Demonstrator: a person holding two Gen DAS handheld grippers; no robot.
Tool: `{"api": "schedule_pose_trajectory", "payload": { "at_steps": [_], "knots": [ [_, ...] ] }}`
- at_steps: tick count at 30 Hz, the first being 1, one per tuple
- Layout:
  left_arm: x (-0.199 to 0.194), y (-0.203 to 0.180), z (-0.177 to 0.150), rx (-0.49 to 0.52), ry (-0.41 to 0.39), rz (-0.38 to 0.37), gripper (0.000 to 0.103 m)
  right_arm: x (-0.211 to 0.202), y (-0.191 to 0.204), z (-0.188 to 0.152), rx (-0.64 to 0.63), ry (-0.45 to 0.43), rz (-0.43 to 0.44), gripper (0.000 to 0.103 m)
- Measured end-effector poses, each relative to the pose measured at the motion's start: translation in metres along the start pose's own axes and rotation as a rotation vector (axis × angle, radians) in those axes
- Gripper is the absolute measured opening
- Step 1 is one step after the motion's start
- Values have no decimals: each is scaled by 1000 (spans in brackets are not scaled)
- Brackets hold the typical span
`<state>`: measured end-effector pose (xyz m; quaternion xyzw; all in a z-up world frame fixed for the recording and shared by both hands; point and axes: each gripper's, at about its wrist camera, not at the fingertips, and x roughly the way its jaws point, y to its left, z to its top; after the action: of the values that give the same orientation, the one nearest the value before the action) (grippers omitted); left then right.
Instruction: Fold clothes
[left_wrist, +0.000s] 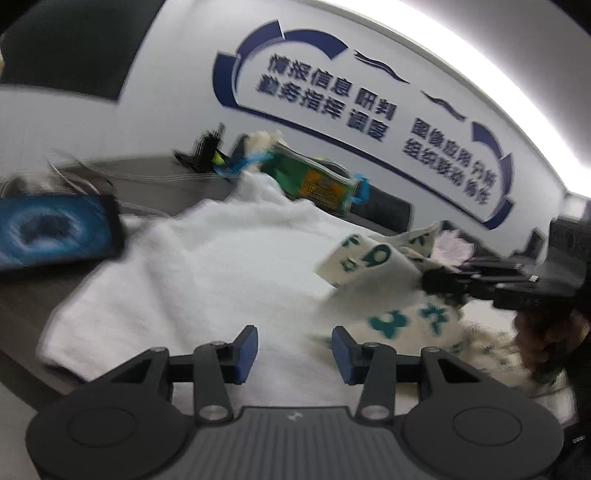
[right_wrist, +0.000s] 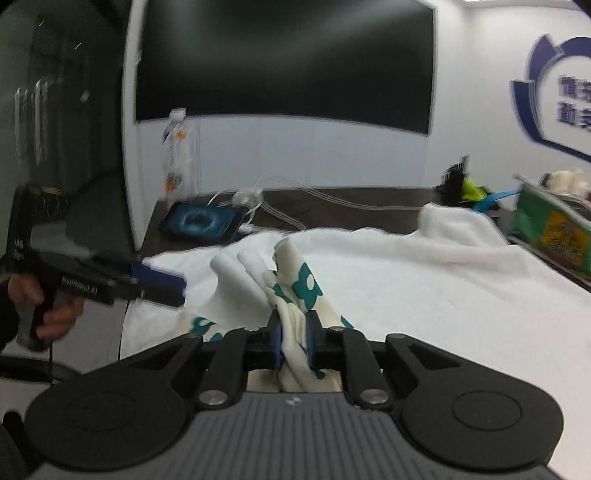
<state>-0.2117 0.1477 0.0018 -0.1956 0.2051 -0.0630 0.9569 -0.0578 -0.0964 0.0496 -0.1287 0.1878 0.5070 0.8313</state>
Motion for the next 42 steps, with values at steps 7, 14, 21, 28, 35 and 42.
{"api": "schedule_pose_trajectory", "payload": {
  "at_steps": [7,14,21,28,35,42],
  "knots": [
    [37,-48,2,-18,-22,-220,12,-18,-3,-6,72,-60,-52,12],
    [63,-144,1,133,-94,-445,0,-106,-14,-46,324,-228,-209,12],
    [72,-173,-10,208,-18,-634,40,-202,-14,-129,663,-283,-551,39],
    [72,-147,-7,257,-1,-458,53,-263,-7,-143,703,-356,-781,56],
    [71,-133,-8,313,7,-327,54,-217,17,-112,418,-290,-458,56],
    [71,-139,-17,380,6,-294,58,-180,32,-118,262,-54,-340,59]
  ]
}}
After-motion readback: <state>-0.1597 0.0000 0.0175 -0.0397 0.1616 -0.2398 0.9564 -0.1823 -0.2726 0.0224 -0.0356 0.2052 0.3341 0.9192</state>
